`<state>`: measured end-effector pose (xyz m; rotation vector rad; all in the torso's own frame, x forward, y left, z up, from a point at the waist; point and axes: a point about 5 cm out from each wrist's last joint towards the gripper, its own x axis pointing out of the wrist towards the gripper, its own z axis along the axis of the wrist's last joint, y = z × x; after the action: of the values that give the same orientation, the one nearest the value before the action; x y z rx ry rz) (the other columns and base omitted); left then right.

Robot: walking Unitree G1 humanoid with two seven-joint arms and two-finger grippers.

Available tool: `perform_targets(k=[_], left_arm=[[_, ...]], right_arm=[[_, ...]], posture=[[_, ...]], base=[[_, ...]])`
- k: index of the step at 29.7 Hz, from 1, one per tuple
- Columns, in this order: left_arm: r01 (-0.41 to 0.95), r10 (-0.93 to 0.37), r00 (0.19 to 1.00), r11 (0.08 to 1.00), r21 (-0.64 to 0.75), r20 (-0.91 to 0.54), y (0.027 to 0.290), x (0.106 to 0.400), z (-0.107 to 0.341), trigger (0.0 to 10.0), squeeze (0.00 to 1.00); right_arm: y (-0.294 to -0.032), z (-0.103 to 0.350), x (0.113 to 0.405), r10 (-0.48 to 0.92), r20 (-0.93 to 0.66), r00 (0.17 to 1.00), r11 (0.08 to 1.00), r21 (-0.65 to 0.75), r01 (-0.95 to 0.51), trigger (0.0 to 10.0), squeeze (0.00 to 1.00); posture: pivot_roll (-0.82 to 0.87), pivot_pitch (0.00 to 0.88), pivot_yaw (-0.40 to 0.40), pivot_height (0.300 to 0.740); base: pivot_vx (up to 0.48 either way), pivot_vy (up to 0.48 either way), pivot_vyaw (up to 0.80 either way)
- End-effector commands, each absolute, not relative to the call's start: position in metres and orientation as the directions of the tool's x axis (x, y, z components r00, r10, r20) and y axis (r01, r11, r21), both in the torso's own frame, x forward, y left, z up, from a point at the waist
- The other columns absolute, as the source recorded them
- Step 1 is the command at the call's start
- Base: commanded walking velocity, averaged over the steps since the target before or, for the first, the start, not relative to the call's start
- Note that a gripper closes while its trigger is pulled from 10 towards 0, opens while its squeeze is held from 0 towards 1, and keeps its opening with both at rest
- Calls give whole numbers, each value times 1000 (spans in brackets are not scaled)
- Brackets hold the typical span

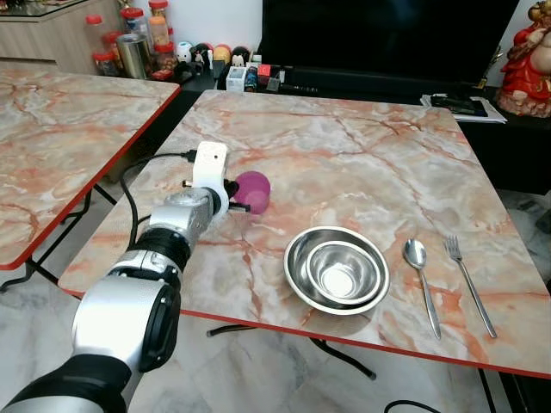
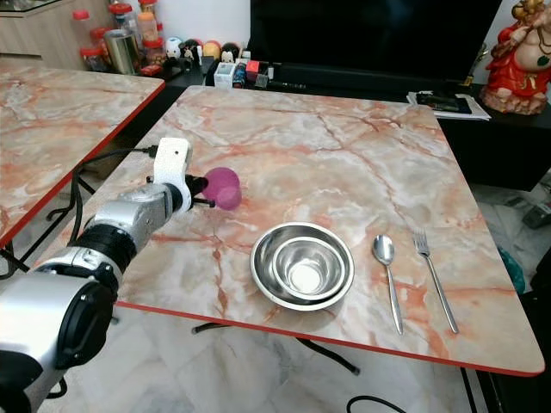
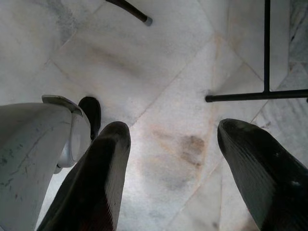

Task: Setting the table

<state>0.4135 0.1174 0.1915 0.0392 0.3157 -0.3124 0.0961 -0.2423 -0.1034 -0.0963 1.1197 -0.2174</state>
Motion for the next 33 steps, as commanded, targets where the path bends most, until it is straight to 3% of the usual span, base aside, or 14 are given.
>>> perform_targets(k=[1, 14, 32, 33], left_arm=[[325, -291, 890, 945, 40, -351, 120, 415, 195, 10000, 0], [375, -304, 850, 923, 89, -429, 121, 411, 182, 10000, 0], [372, -326, 827, 928, 10, -459, 122, 409, 181, 10000, 0], [372, -326, 827, 928, 9, -459, 122, 409, 181, 10000, 122]], right_arm=[[-242, -104, 95, -229, -880, 416, 972, -182, 149, 10000, 0], [-242, -105, 92, -239, -882, 407, 968, -183, 172, 10000, 0], [-238, -107, 83, -240, -891, 385, 966, -179, 187, 10000, 0], [-237, -107, 83, -240, -891, 386, 966, -178, 188, 10000, 0]], posture=[[8, 0, 4, 740], [5, 0, 11, 740], [7, 0, 28, 740], [7, 0, 28, 740]], base=[[0, 0, 0], [0, 0, 0], [0, 0, 0], [0, 0, 0]])
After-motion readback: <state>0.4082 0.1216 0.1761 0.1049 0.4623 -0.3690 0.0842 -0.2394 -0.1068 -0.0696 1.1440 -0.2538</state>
